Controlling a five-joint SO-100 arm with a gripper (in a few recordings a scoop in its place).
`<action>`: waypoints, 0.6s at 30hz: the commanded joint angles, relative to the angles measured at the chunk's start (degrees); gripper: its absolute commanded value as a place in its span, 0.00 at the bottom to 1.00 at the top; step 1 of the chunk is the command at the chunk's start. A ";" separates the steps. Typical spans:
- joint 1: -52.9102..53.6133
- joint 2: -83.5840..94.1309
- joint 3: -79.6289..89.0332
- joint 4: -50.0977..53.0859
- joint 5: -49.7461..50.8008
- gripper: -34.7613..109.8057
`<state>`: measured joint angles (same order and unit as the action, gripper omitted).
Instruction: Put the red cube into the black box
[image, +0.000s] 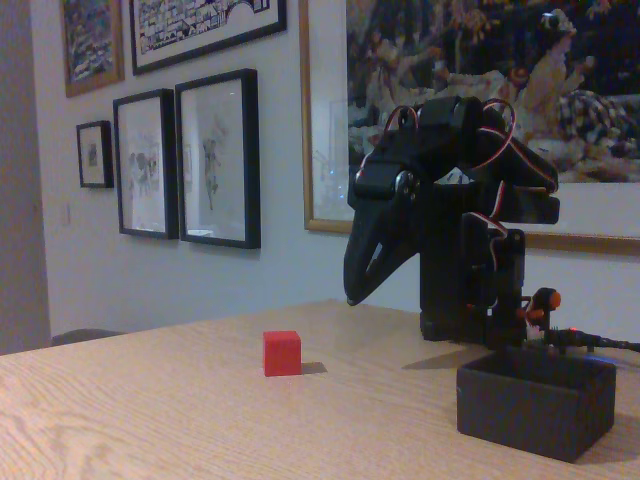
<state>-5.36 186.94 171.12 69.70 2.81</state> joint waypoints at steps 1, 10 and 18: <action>-2.64 0.97 0.18 0.44 -2.20 0.14; -2.64 0.97 0.18 0.44 -2.20 0.14; -1.41 -4.22 -3.52 -2.37 -7.03 0.21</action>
<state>-6.59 186.15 170.77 68.73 -2.02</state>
